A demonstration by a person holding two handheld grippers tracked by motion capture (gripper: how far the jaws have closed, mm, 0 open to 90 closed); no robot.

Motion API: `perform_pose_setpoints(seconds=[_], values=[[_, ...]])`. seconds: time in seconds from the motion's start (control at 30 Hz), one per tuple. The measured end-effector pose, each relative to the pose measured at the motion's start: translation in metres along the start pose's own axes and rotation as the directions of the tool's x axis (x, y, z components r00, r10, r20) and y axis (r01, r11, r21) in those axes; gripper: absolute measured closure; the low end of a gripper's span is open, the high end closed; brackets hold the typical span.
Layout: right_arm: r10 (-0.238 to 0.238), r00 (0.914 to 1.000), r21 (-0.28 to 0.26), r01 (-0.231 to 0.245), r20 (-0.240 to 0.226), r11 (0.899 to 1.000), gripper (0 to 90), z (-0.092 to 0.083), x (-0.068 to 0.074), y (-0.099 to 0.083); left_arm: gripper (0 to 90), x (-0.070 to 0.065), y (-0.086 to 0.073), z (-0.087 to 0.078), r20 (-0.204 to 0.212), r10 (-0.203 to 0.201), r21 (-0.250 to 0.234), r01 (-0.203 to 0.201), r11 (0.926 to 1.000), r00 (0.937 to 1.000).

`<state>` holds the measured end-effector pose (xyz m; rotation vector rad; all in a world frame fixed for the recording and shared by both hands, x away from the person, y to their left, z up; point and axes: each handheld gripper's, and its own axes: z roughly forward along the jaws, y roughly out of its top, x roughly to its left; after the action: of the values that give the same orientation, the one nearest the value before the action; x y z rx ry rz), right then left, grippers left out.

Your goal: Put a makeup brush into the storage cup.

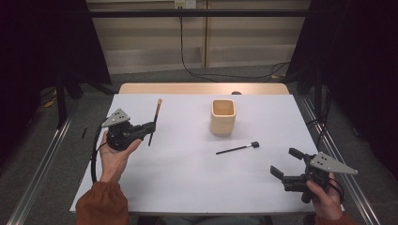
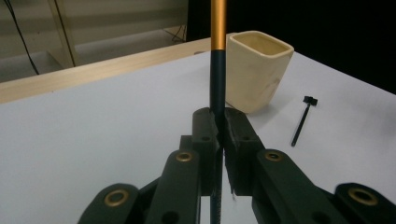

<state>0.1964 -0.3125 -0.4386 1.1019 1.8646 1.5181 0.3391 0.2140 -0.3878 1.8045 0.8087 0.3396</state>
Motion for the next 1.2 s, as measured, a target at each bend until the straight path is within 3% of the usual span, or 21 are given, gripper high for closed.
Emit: perform_pose_setpoints(seconds=[0.07,0.37,0.73,0.83,1.2], values=[[0.006,1.0,-0.002,-0.006,0.004,1.0,0.0,0.0,0.0,0.0,83.8,0.0,-0.002,-0.001,0.006,0.002,-0.035,-0.002,0.9994,1.0],[0.014,0.9999,-0.004,-0.014,-0.002,1.0,0.0,0.0,0.0,0.0,83.8,-0.003,-0.007,-0.005,-0.004,0.008,-0.079,-0.008,0.9969,1.0],[0.027,0.9996,-0.037,-0.028,-0.008,0.999,0.0,-0.003,0.001,0.002,83.8,-0.014,-0.009,-0.004,0.029,0.036,-0.075,-0.034,0.9966,0.9989],[0.038,0.9992,-0.045,-0.038,-0.016,0.998,0.0,-0.002,0.001,0.004,83.8,-0.018,-0.009,-0.003,0.04,0.026,-0.078,-0.023,0.9967,0.9989],[0.027,0.9964,-0.039,-0.031,-0.08,0.999,0.0,0.012,0.007,0.019,83.8,-0.03,-0.013,0.004,0.075,0.04,-0.09,-0.033,0.9954,0.9964]])
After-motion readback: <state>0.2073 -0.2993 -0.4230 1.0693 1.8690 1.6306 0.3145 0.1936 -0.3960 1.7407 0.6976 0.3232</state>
